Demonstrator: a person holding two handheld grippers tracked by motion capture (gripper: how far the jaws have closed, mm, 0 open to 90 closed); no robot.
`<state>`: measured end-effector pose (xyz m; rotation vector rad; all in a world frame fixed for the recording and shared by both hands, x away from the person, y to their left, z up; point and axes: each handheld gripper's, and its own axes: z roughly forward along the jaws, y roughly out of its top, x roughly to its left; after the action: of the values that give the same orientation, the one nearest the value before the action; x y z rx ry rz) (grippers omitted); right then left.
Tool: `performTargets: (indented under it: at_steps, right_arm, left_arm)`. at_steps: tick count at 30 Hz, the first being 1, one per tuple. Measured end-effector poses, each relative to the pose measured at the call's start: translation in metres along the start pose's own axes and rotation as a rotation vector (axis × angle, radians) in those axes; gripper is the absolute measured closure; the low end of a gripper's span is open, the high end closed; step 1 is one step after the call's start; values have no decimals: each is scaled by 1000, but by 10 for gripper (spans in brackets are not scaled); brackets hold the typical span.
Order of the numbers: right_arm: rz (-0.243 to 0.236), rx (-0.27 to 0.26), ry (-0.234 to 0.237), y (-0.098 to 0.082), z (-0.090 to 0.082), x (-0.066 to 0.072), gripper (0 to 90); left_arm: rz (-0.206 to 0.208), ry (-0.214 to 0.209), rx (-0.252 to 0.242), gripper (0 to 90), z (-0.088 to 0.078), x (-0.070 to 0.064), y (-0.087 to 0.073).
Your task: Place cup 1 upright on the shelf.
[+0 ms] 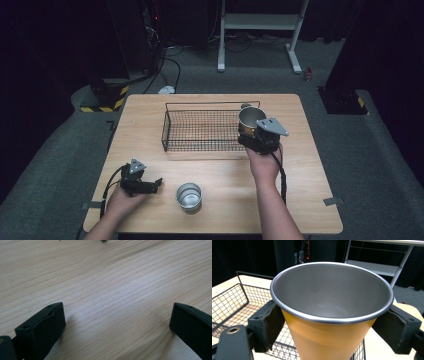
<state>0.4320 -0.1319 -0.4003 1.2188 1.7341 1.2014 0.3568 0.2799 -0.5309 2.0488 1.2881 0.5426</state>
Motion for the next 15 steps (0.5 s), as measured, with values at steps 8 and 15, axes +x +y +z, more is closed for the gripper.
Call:
performTargets:
  at_steps: [8,15]
  right_arm:
    - [-4,14,-10,7,21,1,141]
    - [-12,22,-15,14,35,3,141]
  left_arm:
    - [8,-4,3,6,0,1,1]
    - [6,-7,0,6,2,0,2]
